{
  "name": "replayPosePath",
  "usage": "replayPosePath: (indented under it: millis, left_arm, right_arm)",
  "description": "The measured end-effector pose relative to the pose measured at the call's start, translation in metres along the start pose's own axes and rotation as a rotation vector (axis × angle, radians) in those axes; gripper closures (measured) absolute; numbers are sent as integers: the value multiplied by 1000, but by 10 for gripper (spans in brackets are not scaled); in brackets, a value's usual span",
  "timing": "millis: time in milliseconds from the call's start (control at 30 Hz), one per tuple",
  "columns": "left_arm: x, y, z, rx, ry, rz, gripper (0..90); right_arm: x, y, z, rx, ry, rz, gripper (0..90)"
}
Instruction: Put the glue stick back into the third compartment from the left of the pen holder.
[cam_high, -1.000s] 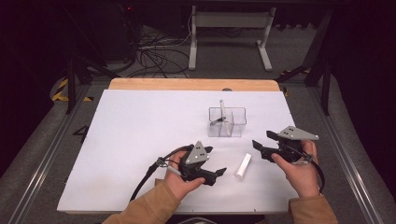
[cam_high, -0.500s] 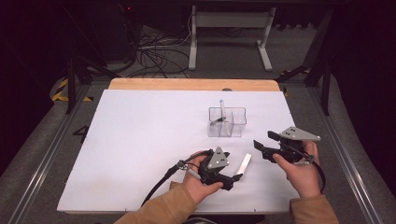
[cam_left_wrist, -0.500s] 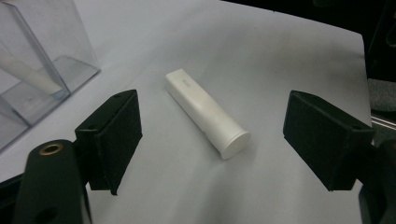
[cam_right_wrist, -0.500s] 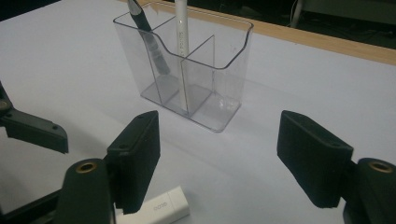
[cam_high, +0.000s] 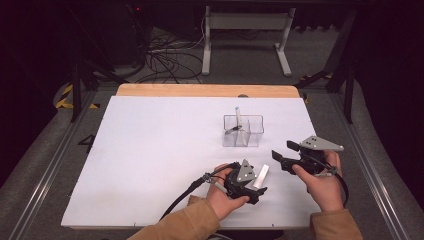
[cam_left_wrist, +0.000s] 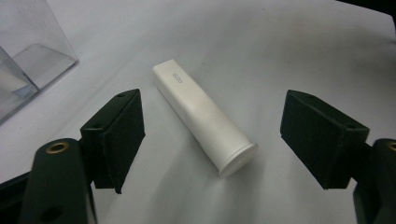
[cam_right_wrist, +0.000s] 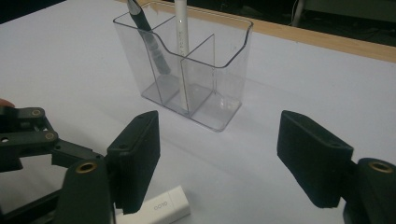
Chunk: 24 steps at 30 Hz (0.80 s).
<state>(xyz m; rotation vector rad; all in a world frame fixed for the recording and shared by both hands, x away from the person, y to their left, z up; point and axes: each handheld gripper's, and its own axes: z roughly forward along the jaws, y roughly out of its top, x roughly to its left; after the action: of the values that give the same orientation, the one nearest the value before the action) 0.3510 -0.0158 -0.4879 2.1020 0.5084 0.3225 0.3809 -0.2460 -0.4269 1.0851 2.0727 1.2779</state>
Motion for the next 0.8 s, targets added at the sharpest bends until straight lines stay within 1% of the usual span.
replayPosePath:
  millis: [67, 100, 133, 200, 300, 433, 533, 633, 700, 767, 800]
  left_arm:
    - [-1, 0, 3, 13, 4, -8, 231]
    - [-1, 0, 4, 22, 9, 3, 233]
    - [-2, -1, 5, 27, 10, -3, 235]
    - [-3, -1, 7, 39, 25, 13, 246]
    - [-5, 0, 8, 52, 36, 16, 284]
    - [-7, 1, 10, 86, 43, 35, 329]
    - [-8, 1, 11, 96, 43, 40, 362]
    - [-8, 1, 12, 117, 40, 41, 409]
    - [-9, 1, 13, 127, 33, 41, 433]
    - [-9, 1, 14, 135, 18, 53, 480]
    - [-10, 1, 13, 141, 22, 57, 513]
  right_arm:
    - [-1, 0, 0, -2, 2, -1, 310]
    - [-1, 0, 0, -3, 2, -2, 310]
    - [-1, 0, 0, -4, 1, 2, 310]
    - [-1, 0, 0, -4, 2, 3, 310]
    - [-1, -1, 0, -2, 3, -1, 310]
    - [0, -1, 1, 2, 4, 2, 310]
    - [0, -1, 1, 2, 3, 2, 310]
    - [0, -1, 1, 5, 4, 0, 310]
    - [0, -1, 2, 5, 5, 0, 310]
    - [0, -1, 2, 7, 6, -4, 310]
    - [0, -2, 2, 11, 7, -4, 310]
